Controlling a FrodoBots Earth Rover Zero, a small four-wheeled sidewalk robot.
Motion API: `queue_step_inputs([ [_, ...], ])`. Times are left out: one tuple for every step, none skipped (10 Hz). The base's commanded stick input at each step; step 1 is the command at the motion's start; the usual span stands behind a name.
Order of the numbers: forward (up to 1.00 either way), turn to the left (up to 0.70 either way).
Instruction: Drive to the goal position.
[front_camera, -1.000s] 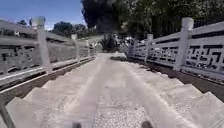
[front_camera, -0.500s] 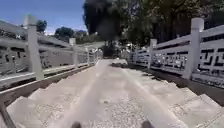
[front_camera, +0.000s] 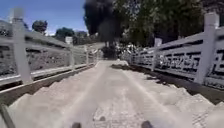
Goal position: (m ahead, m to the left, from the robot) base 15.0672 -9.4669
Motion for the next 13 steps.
queue_step_inputs([
  [0.70, 0.00],
  [0.70, 0.00],
  [0.70, 0.00],
  [0.70, 0.00],
  [0.70, 0.00],
  [0.70, 0.00],
  [0.70, 0.00],
  [0.70, 0.00],
  [0.70, 0.00],
  [0.70, 0.00],
  [0.70, 0.00],
  [0.70, 0.00],
  [0.70, 0.00],
])
